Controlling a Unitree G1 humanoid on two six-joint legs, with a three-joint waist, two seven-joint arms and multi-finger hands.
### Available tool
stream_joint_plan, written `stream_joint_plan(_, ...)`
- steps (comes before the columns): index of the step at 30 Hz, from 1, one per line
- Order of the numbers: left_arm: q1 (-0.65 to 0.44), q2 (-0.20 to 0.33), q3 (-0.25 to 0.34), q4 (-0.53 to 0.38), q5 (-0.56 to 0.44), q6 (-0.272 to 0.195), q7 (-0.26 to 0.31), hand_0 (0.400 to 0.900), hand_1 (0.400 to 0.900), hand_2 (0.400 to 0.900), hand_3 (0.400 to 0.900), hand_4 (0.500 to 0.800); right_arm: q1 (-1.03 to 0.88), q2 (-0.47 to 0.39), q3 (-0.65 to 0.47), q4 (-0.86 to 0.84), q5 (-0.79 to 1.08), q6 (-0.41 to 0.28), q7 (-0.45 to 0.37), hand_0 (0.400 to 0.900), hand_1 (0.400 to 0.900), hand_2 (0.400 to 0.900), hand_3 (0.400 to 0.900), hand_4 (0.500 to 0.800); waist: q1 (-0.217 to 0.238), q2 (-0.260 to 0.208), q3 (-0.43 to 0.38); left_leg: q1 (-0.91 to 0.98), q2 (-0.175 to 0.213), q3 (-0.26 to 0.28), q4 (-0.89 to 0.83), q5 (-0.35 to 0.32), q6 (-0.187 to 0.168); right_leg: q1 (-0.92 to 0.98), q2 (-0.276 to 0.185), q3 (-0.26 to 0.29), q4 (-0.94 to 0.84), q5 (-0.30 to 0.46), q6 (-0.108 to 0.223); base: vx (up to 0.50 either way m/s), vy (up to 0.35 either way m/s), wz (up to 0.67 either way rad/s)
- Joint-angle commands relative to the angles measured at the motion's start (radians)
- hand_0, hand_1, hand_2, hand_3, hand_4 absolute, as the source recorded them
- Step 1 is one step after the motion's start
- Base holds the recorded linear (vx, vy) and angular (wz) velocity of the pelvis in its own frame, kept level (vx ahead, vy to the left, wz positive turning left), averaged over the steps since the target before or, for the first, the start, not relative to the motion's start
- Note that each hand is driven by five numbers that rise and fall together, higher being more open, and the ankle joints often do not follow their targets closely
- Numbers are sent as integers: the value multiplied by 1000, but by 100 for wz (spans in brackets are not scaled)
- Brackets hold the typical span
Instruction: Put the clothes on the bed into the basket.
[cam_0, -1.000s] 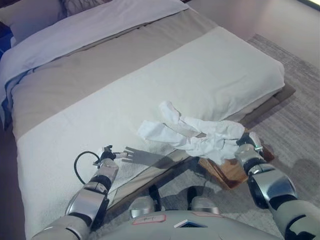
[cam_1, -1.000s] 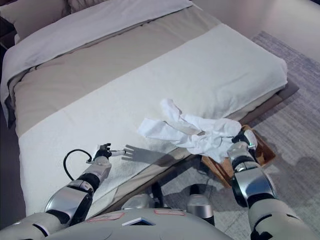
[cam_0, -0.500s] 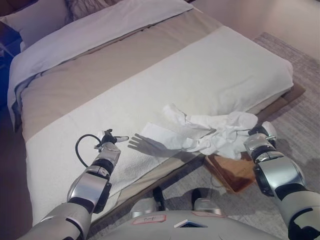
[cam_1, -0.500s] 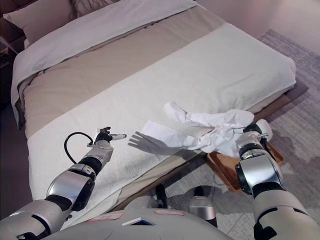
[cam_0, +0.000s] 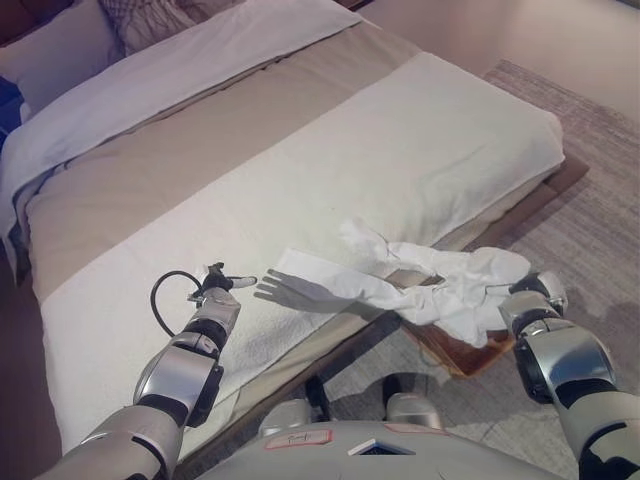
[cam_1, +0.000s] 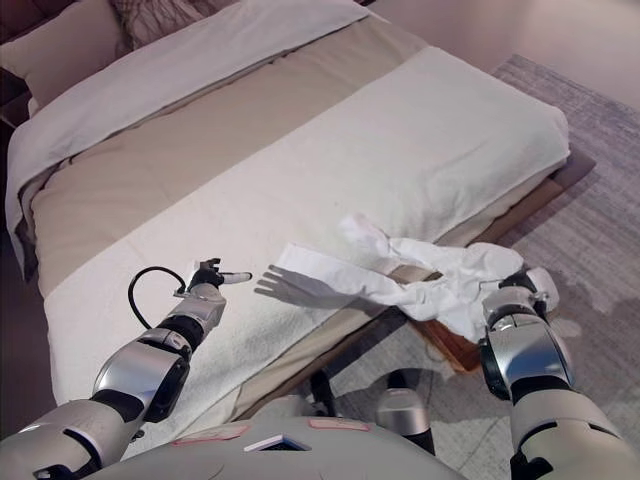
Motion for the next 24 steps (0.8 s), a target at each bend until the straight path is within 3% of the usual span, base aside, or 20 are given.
stream_joint_plan(1, -76, 34, -27, 59, 32, -33, 28, 900, 900, 900, 900, 800, -74, -62, 24, 68, -35, -31, -32, 400, 400, 400, 400, 500, 4, -26, -39, 40, -20, -51, -7, -66, -45, 13, -11, 54, 5, -57, 16, 0, 0, 0)
stream_joint_plan(15, -63, 5, -32, 30, 29, -41, 28, 900, 900, 900, 900, 800, -78, -160, 0, 58, -49, -21, -37, 400, 400, 400, 400, 500, -21, 63, -3, 2, -19, -41, -7, -42, -58, -34, -16, 67, 5, -50, 17, -17, 2, -1)
stream_joint_plan(16, -56, 10, -25, 21, 17, -45, 27, 900, 900, 900, 900, 800, -81, -167, 5, 52, -58, -17, -37, 569, 569, 569, 569, 601, -19, 65, -3, 0, -18, -41, -7, -41, -58, -35, -15, 67, 5, -49, 17, 0, 0, 0)
stream_joint_plan(17, -61, 8, -34, 19, 21, -45, 26, 900, 900, 900, 900, 800, -78, -167, 12, 67, -64, -18, -20, 900, 900, 900, 900, 800, -20, 67, -1, -2, -17, -41, -7, -39, -59, -37, -14, 67, 5, -51, 16, -15, -33, -1)
stream_joint_plan(22, -41, 0, -32, 14, 26, -46, 21, 900, 900, 900, 900, 800, -61, -151, 13, 52, -68, -26, -19, 900, 900, 900, 900, 800, -20, 65, -2, 0, -12, -40, -7, -38, -61, -33, -11, 66, 5, -54, 15, -1, -27, -1)
stream_joint_plan(24, -29, -4, -29, 11, 25, -48, 25, 900, 900, 900, 900, 800, -54, -106, 37, 26, -71, -42, -17, 900, 900, 900, 900, 800, -16, 53, -2, 5, -8, -41, -7, -39, -61, -26, -7, 65, 5, -58, 12, -5, -37, -1)
